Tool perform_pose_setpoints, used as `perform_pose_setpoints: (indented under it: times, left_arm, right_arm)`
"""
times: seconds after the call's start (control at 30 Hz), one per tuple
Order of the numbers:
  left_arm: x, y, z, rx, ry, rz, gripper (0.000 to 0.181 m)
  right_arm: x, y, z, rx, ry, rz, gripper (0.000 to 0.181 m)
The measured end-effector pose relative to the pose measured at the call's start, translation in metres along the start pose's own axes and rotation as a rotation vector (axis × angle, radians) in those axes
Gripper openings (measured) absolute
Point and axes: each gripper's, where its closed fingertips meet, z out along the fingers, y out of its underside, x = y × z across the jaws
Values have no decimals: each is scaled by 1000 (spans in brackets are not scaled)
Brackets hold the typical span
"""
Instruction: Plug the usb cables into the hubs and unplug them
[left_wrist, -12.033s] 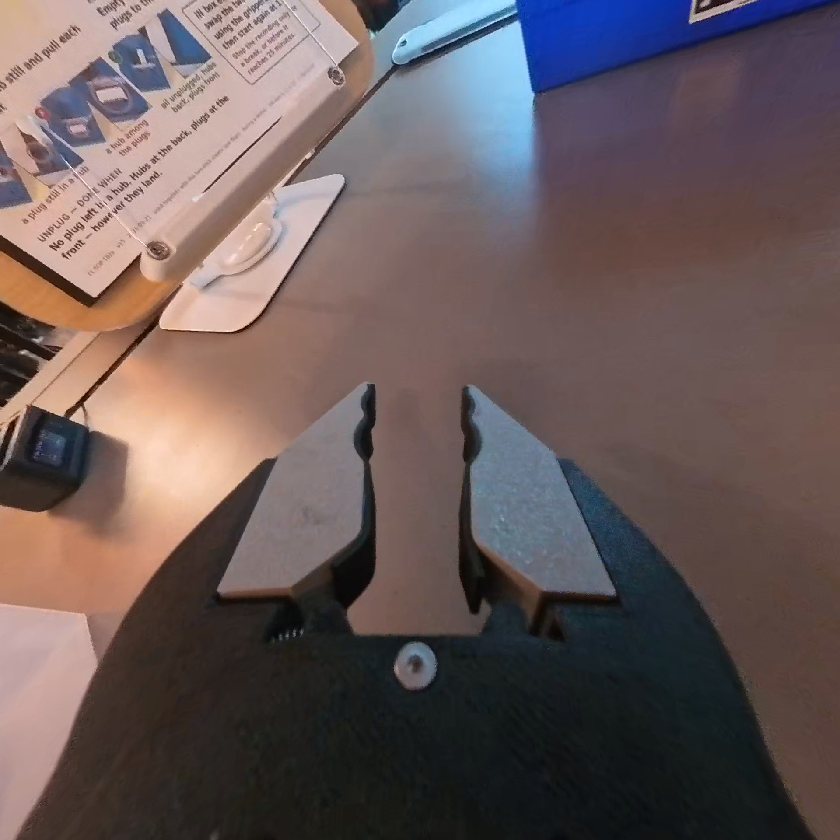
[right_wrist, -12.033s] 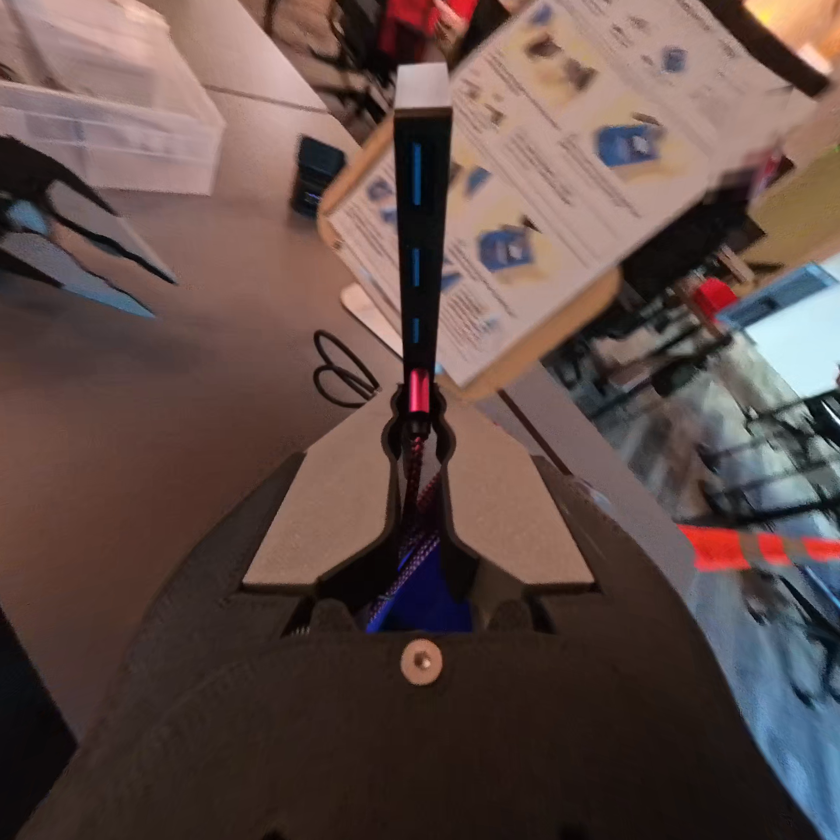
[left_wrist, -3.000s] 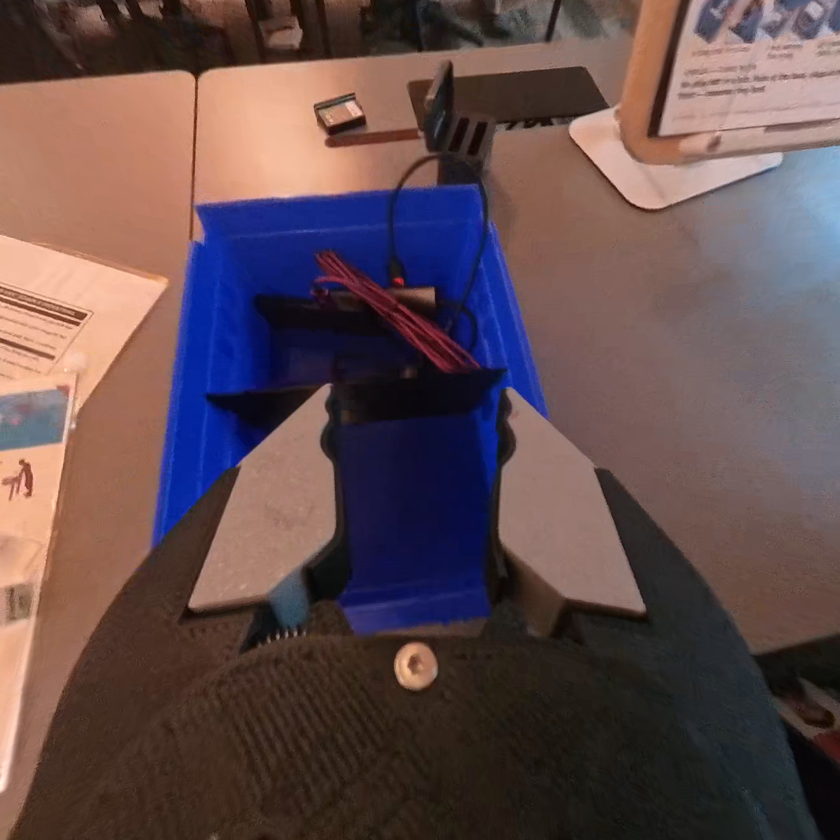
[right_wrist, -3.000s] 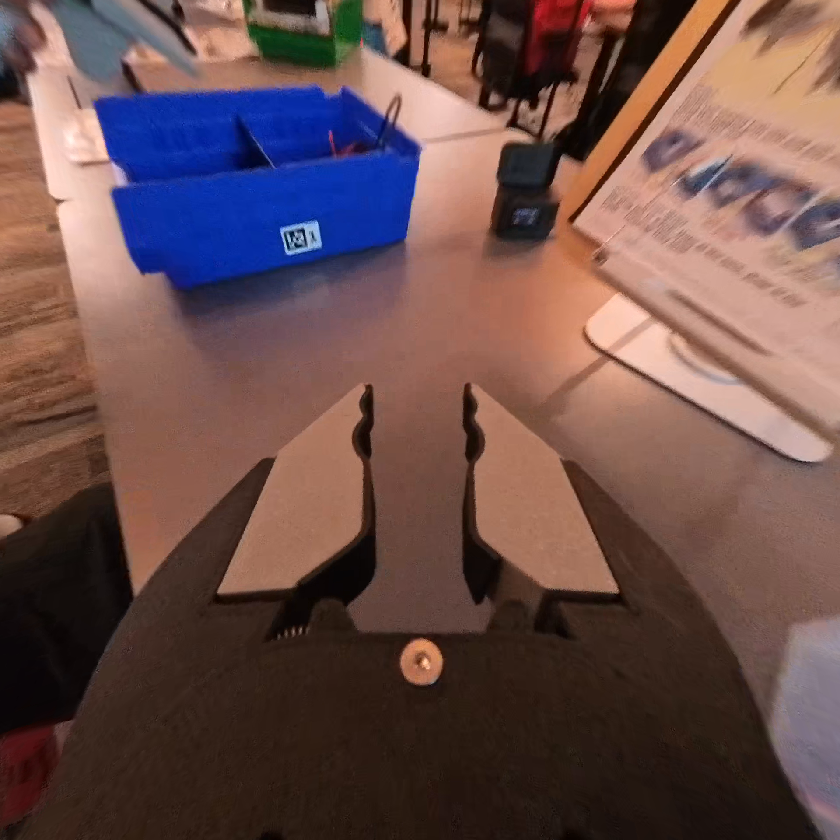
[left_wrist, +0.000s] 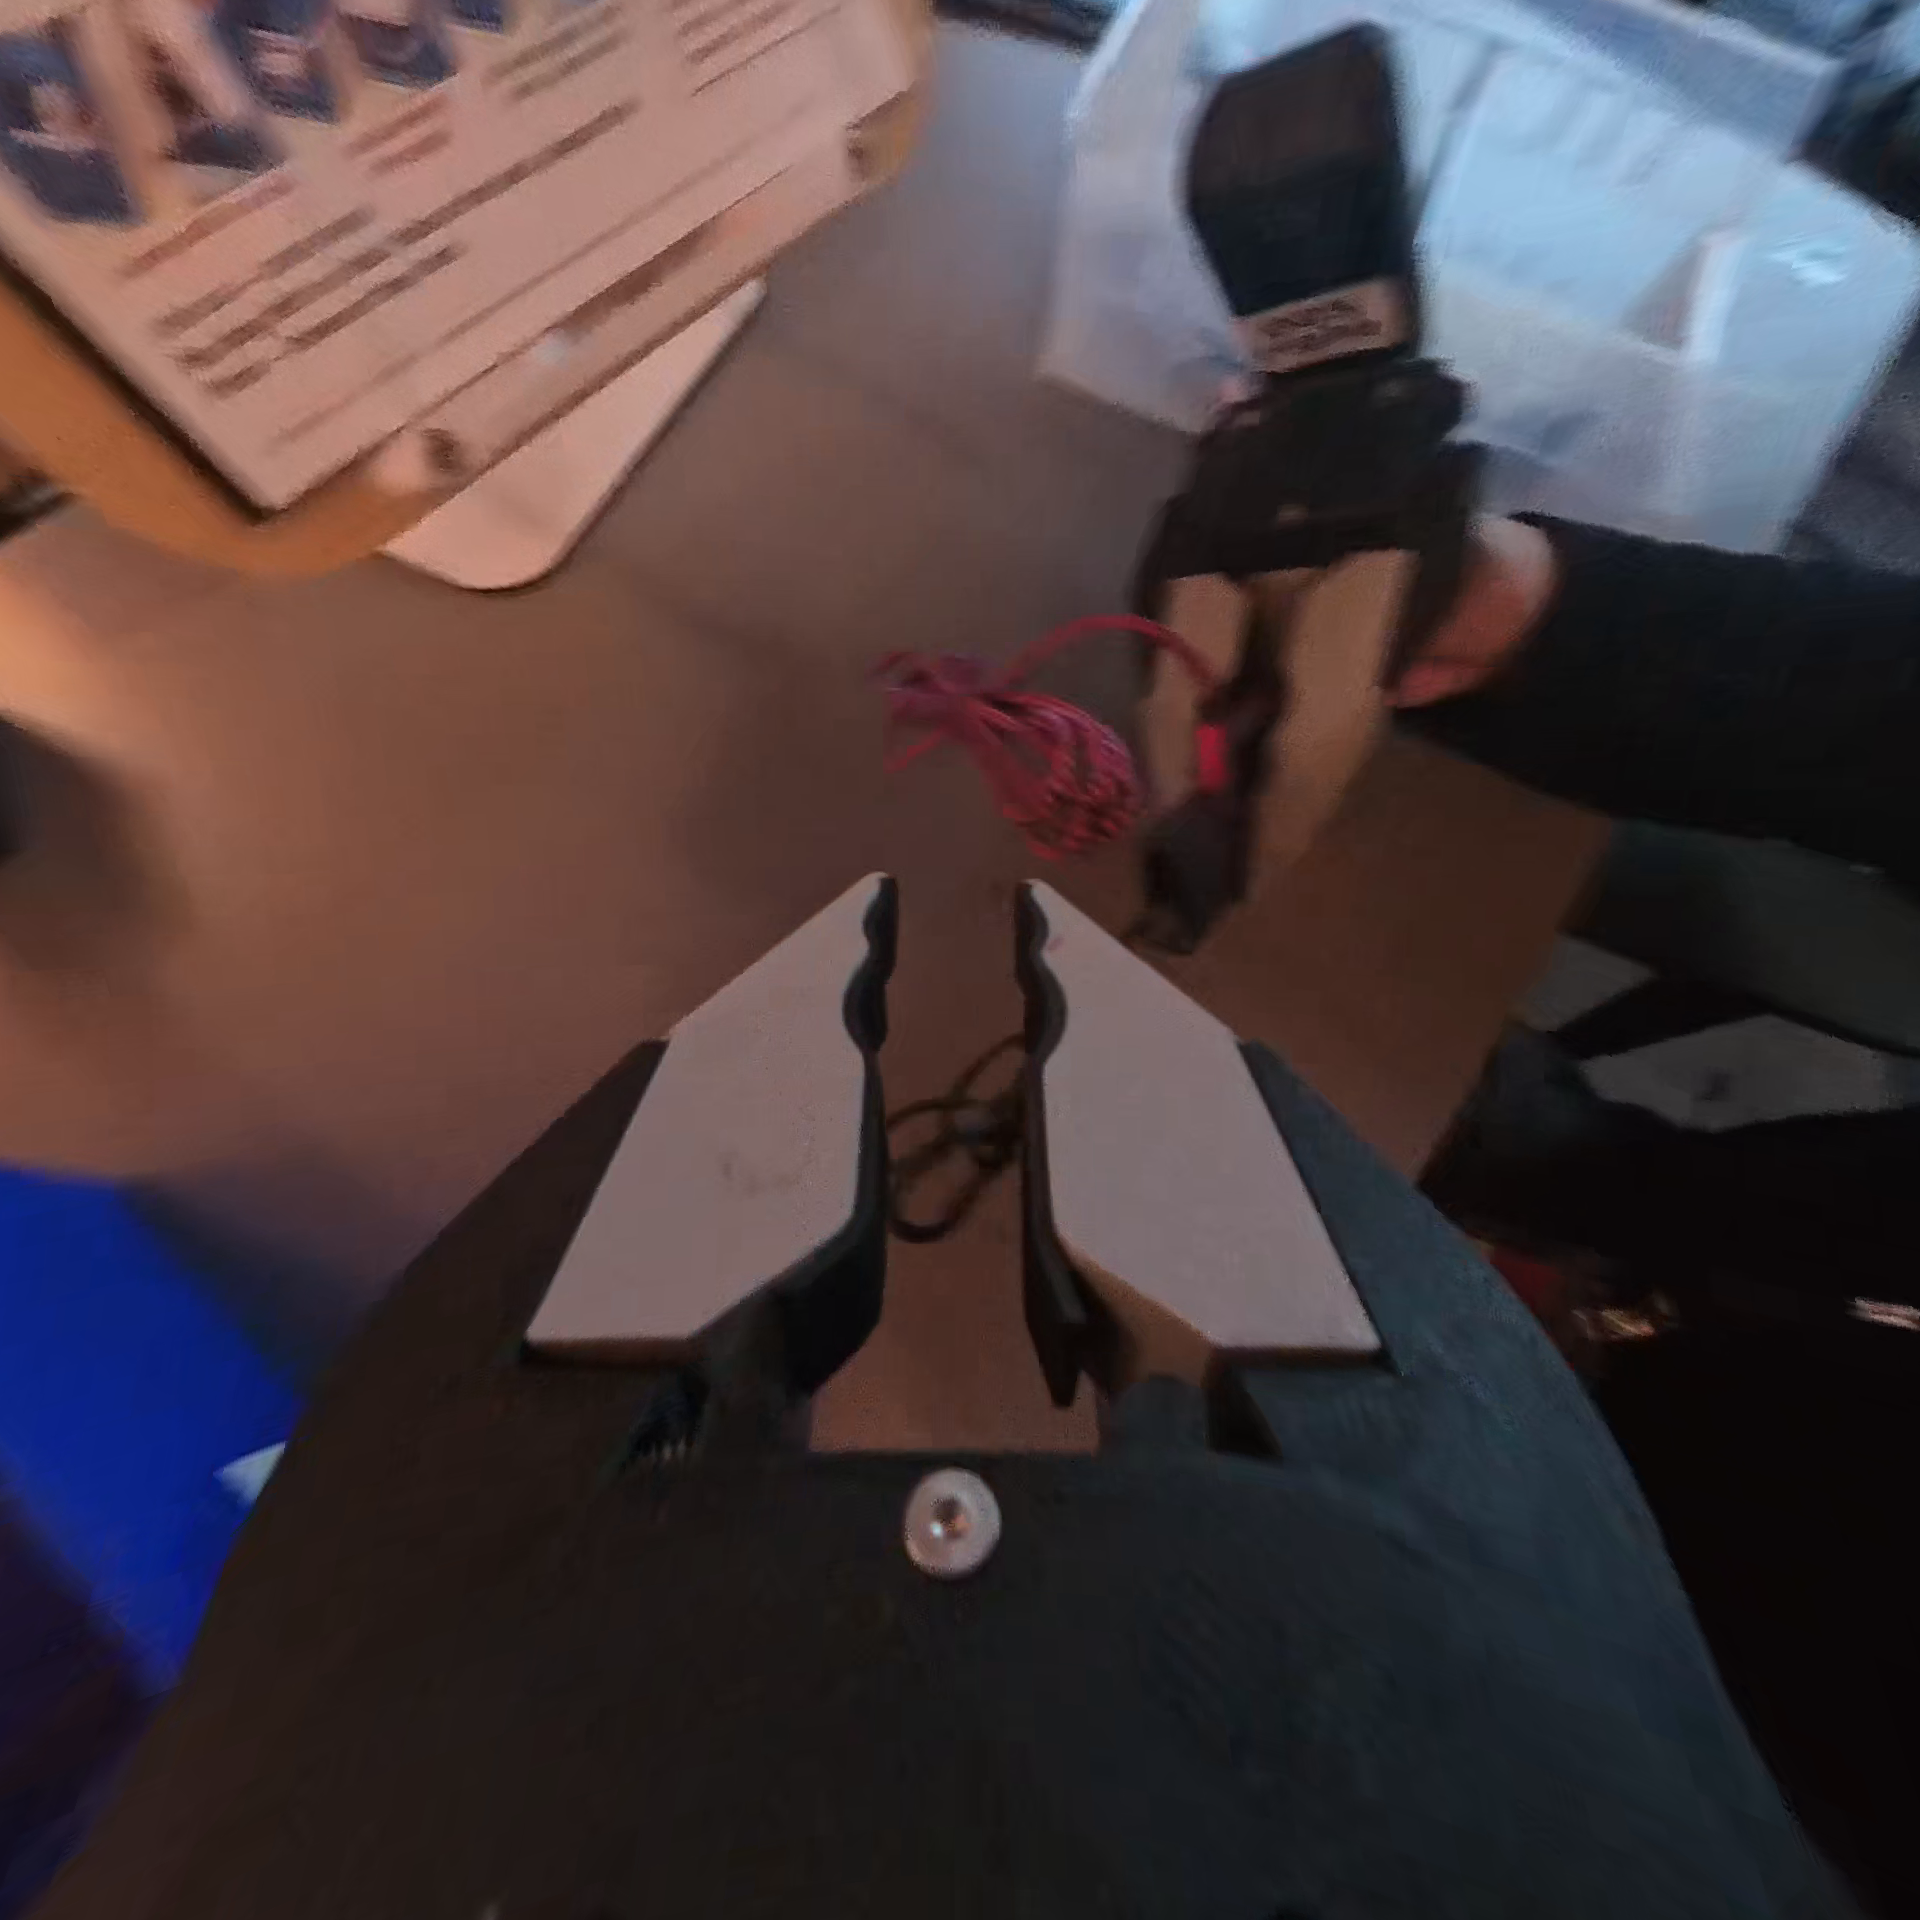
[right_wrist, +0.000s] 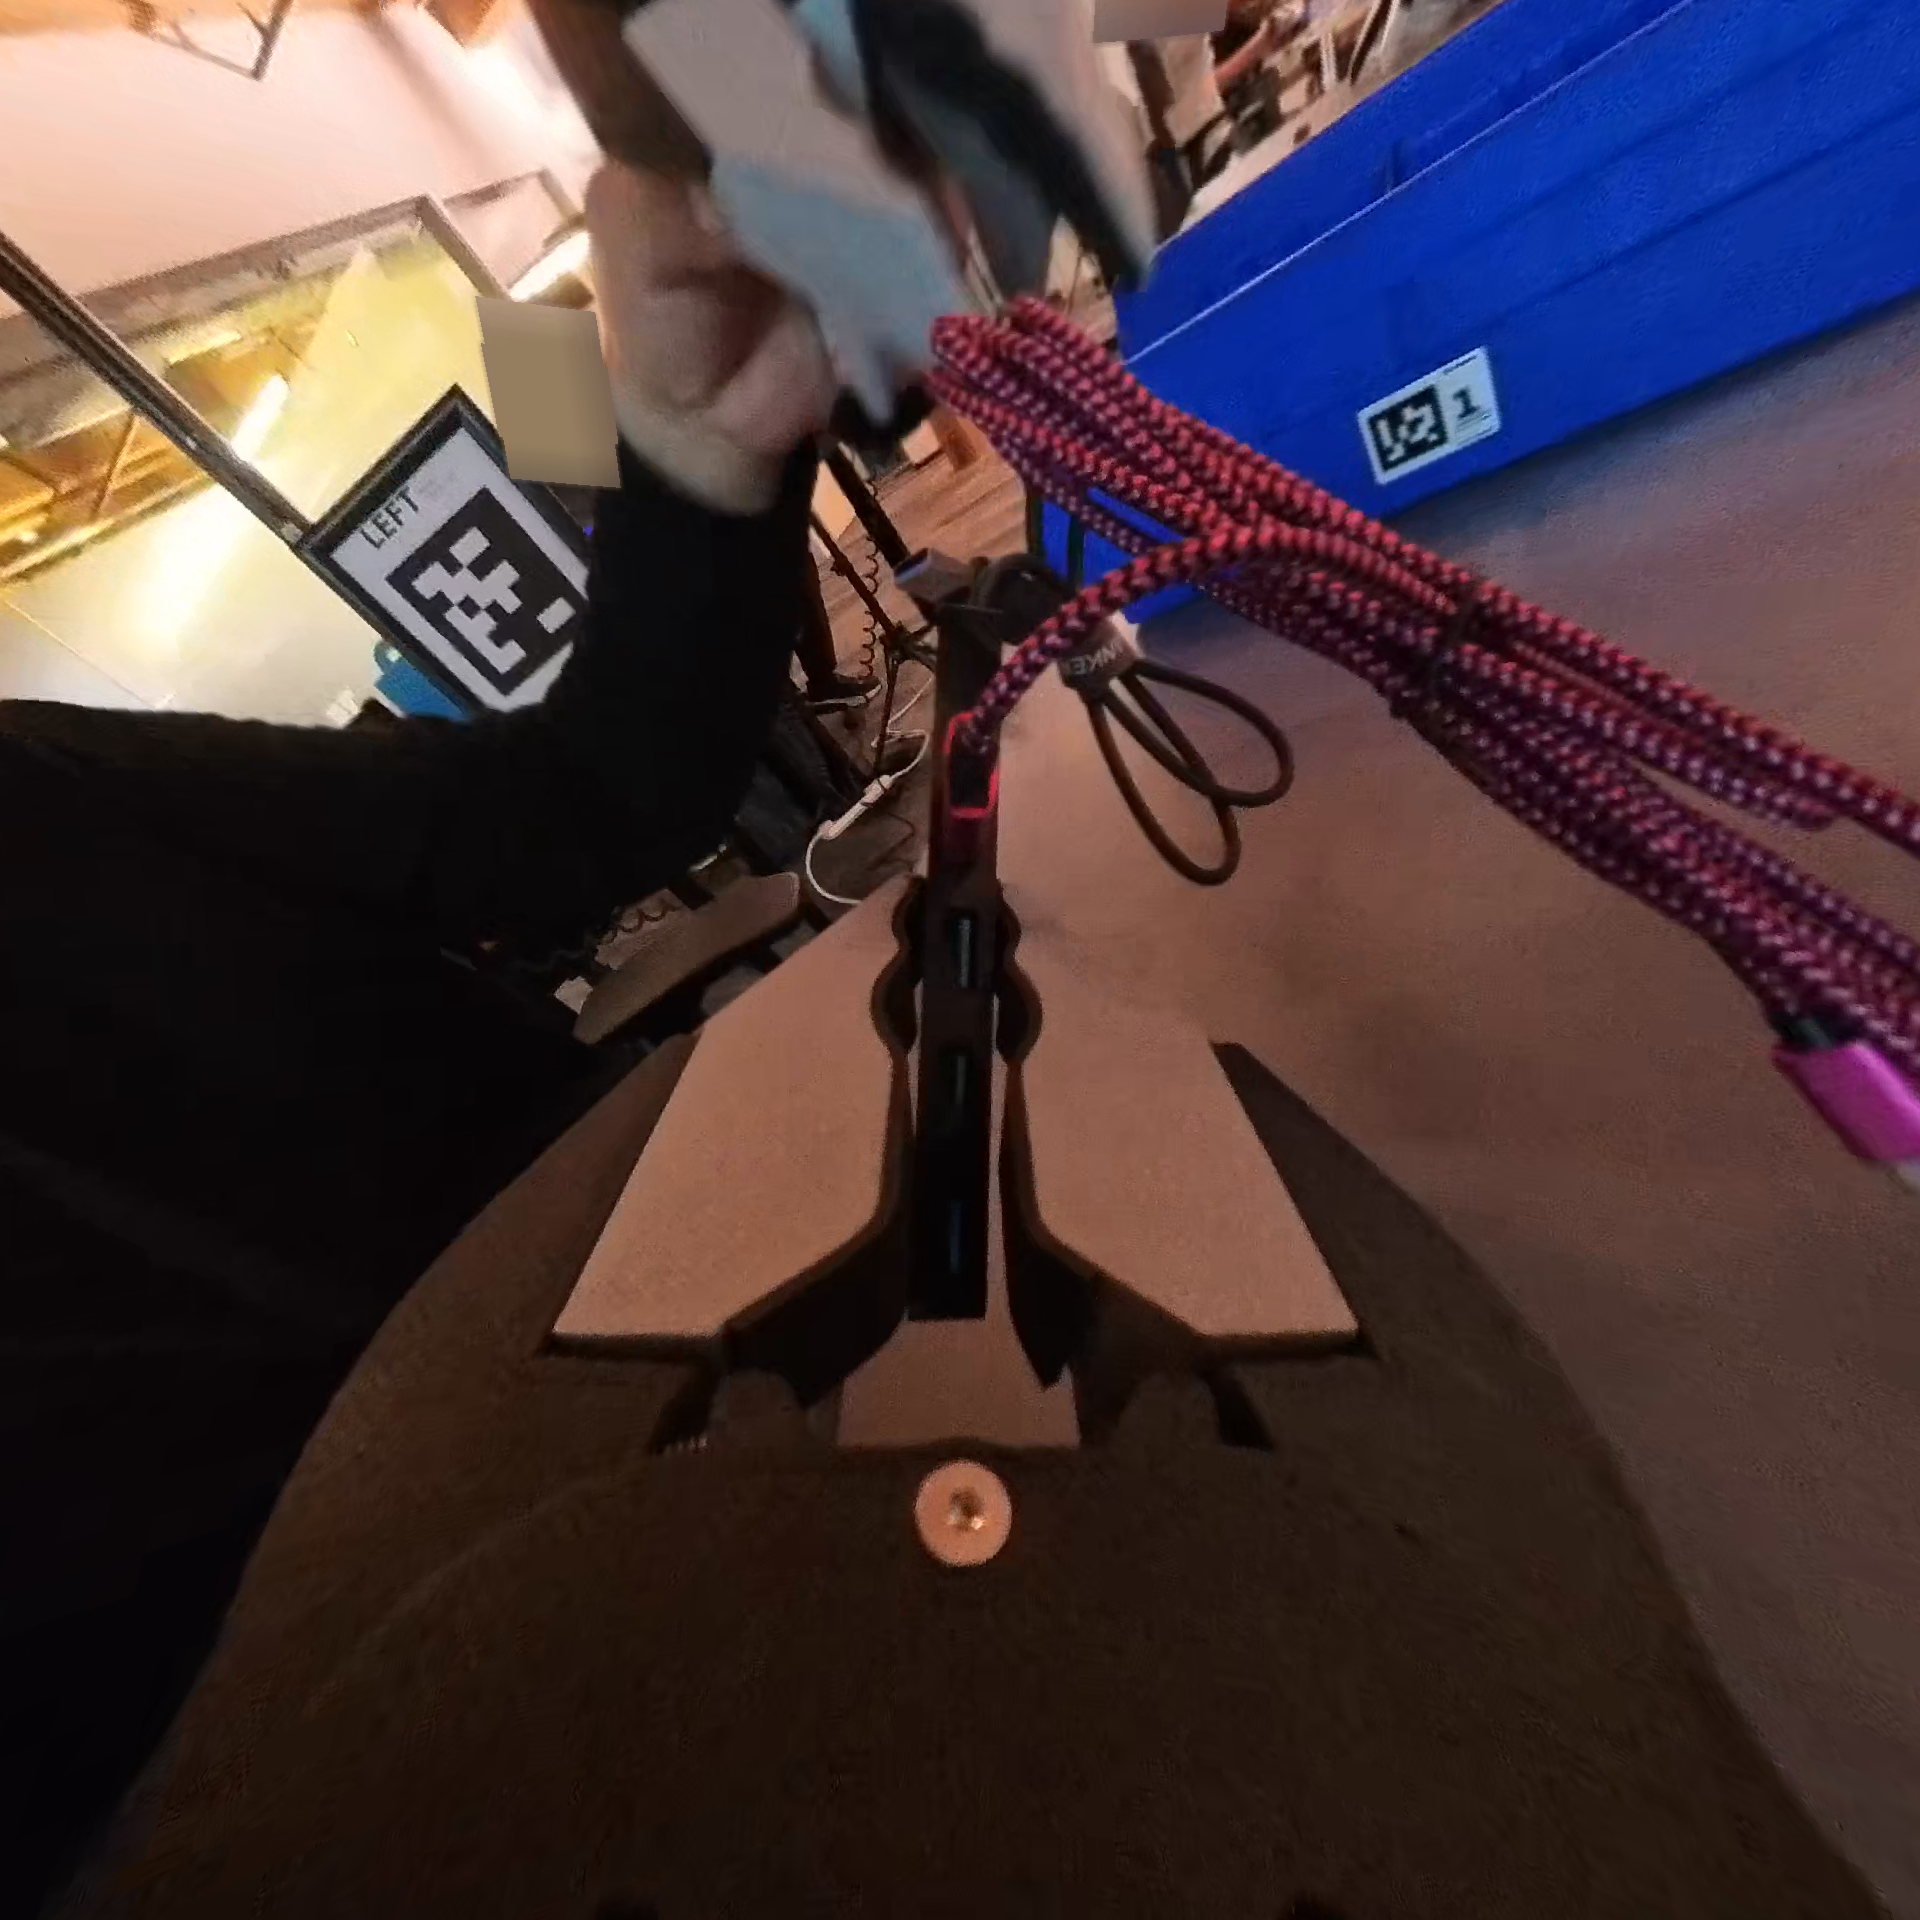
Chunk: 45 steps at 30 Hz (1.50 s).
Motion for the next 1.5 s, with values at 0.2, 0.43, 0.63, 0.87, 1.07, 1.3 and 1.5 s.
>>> perform_pose_setpoints:
  times: [0.2, 0.43, 0.63, 0.87, 1.07, 1.3, 1.5]
  left_arm:
    - [56, 33, 36, -69, 333, -48, 53]
    - [70, 36, 46, -20, 459, -67, 24]
    - [68, 33, 38, 65, 499, -117, 25]
    - [54, 27, 16, 35, 302, -4, 31]
    - [64, 43, 39, -170, 231, 32, 43]
    - [90, 42, 53, -139, 350, 130, 10]
    - [91, 44, 52, -73, 384, 106, 8]
  right_arm:
    - [2, 8, 3, -65, 39, -52, 7]
    - [-13, 13, 0, -110, -8, -125, 8]
    - [-12, 18, 5, -142, 8, -164, 8]
    - [-6, 13, 1, -125, 60, -186, 8]
    - [-8, 7, 5, -114, 131, -307, 11]
    - [-21, 2, 0, -105, 130, -401, 7]
    - [-22, 5, 0, -107, 93, -362, 8]
